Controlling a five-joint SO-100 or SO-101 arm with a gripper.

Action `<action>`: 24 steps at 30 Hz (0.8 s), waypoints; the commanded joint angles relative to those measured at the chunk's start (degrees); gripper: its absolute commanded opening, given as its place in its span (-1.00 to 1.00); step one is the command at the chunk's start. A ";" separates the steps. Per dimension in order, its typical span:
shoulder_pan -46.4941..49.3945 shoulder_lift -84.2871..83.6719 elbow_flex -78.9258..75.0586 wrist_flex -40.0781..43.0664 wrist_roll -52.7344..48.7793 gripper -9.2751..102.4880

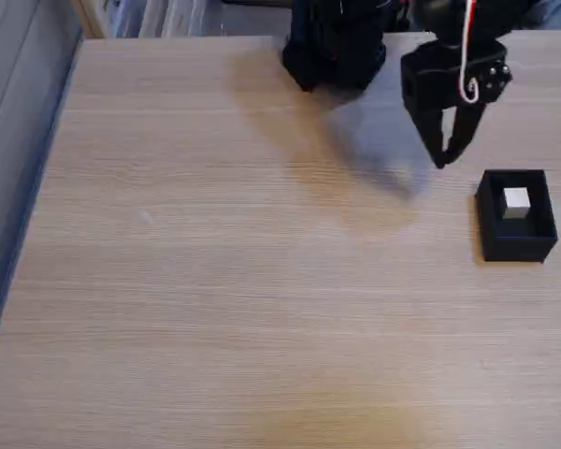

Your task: Pick a white block and place it in the black box.

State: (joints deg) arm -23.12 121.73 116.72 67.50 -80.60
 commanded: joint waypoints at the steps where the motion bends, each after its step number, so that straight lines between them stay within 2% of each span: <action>1: 4.66 13.45 13.10 -1.14 -5.10 -0.83; 5: 11.43 27.07 28.56 -4.31 -9.84 -0.83; 10: 17.58 44.56 44.47 -1.05 -18.98 -0.83; 17: 21.62 56.60 56.16 2.81 -16.35 -0.83; 19: 22.41 59.06 58.80 4.66 -18.46 -0.83; 24: 22.24 63.37 61.17 5.98 -15.73 -0.83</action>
State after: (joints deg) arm -0.09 183.60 176.92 72.33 -97.82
